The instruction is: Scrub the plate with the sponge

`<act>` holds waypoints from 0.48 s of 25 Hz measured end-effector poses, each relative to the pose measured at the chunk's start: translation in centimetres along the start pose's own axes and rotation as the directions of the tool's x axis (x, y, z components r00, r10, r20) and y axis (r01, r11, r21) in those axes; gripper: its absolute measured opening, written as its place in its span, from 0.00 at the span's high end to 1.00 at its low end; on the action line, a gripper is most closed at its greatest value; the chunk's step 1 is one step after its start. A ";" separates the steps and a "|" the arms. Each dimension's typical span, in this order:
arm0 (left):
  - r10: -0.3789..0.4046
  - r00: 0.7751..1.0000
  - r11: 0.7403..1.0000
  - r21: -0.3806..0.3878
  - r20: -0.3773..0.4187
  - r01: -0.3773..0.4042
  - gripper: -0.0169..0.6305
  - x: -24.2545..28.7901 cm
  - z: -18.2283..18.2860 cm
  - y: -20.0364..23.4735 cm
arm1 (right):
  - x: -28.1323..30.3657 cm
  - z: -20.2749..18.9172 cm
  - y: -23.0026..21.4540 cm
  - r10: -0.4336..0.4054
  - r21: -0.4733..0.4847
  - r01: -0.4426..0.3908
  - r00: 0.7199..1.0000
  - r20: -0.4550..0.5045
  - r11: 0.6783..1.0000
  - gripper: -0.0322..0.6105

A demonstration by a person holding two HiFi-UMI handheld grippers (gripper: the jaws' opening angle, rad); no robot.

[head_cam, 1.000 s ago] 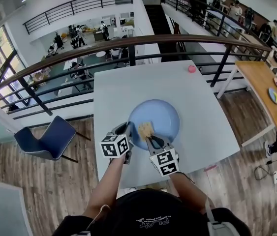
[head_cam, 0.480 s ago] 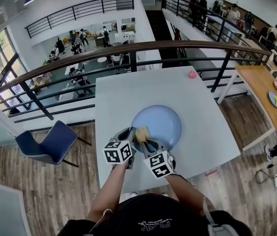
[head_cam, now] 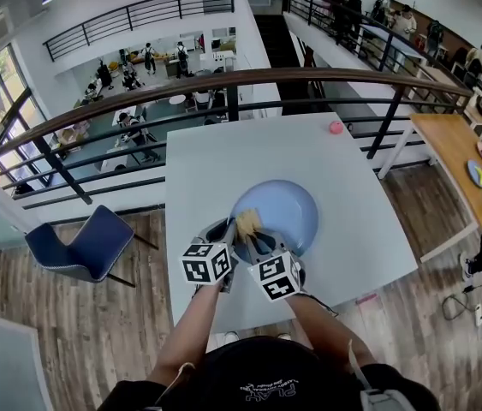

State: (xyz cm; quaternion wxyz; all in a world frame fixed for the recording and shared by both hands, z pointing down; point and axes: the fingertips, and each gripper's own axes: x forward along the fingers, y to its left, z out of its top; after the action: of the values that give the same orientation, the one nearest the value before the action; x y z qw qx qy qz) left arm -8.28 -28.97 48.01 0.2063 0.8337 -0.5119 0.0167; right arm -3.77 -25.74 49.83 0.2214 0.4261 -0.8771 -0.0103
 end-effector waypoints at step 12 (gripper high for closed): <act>-0.004 1.000 0.996 0.088 -0.001 0.004 0.93 -0.2 0.3 -1.1 | 0.1 1.7 -1.9 -0.040 0.021 0.039 0.998 0.050 0.999 0.88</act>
State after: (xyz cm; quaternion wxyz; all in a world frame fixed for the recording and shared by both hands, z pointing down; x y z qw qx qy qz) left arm -7.43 -28.51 47.33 0.1695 0.8431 -0.5088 0.0390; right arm -3.12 -27.35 47.91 0.1949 0.4450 -0.8739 -0.0168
